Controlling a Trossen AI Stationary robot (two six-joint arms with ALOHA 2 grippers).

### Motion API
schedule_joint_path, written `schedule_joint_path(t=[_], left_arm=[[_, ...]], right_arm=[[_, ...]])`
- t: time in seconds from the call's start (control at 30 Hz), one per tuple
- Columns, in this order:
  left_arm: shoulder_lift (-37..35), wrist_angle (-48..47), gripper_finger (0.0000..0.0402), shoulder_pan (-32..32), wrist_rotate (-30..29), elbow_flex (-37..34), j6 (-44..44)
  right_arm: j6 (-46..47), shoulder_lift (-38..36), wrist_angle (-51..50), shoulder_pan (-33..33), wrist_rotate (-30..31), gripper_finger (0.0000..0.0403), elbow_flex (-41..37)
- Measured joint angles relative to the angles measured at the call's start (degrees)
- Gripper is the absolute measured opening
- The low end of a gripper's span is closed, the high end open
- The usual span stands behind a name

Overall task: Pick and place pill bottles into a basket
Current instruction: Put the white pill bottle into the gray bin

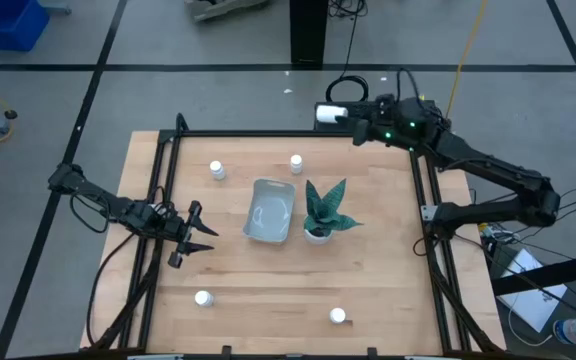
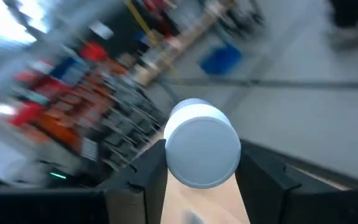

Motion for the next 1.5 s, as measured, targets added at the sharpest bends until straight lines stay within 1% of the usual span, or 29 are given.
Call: schedule_joint_path(t=[0.13, 0.27, 0.33, 0.43, 0.53, 0.67, 0.87, 0.93, 1.0, 1.13, 1.3, 1.37, 1.5], left_arm=[[0.0, 0.0, 0.0175, 0.0, 0.0, 0.0, 0.0], [0.0, 0.0, 0.0175, 0.0, 0.0, 0.0, 0.0], [0.0, 0.0, 0.0175, 0.0, 0.0, 0.0, 0.0], [0.0, 0.0, 0.0175, 0.0, 0.0, 0.0, 0.0], [0.0, 0.0, 0.0175, 0.0, 0.0, 0.0, 0.0], [0.0, 0.0, 0.0175, 0.0, 0.0, 0.0, 0.0], [0.0, 0.0, 0.0175, 0.0, 0.0, 0.0, 0.0], [0.0, 0.0, 0.0175, 0.0, 0.0, 0.0, 0.0], [0.0, 0.0, 0.0175, 0.0, 0.0, 0.0, 0.0], [0.0, 0.0, 0.0175, 0.0, 0.0, 0.0, 0.0], [0.0, 0.0, 0.0175, 0.0, 0.0, 0.0, 0.0], [0.0, 0.0, 0.0175, 0.0, 0.0, 0.0, 0.0], [0.0, 0.0, 0.0175, 0.0, 0.0, 0.0, 0.0]], right_arm=[[-0.8, 1.2, 11.5, 5.0, 0.4, 0.0149, 0.0], [-2.9, 3.3, 18.9, 10.5, 4.7, 0.0151, 0.3], [-4.9, 4.6, 19.7, 12.8, 5.0, 0.0151, 1.8], [-8.3, 8.0, 17.3, 15.6, 6.2, 0.0149, 6.6], [-12.0, 12.3, 9.7, 17.5, 6.0, 0.0149, 14.2], [-15.9, 19.8, -5.6, 18.8, 3.9, 0.0150, 28.0], [-18.3, 34.1, -30.4, 18.8, -2.6, 0.0149, 49.5], [-18.0, 38.8, -36.5, 18.8, -4.4, 0.0150, 55.4], [-18.2, 42.9, -40.8, 18.8, -5.7, 0.0149, 59.7], [-18.4, 49.0, -47.4, 18.8, -7.3, 0.0148, 64.2], [-20.3, 55.0, -55.5, 18.1, -7.3, 0.0150, 64.3], [-22.5, 57.3, -57.9, 18.1, -6.8, 0.0149, 64.3], [-26.0, 60.5, -59.5, 19.2, -5.8, 0.0149, 64.3]])
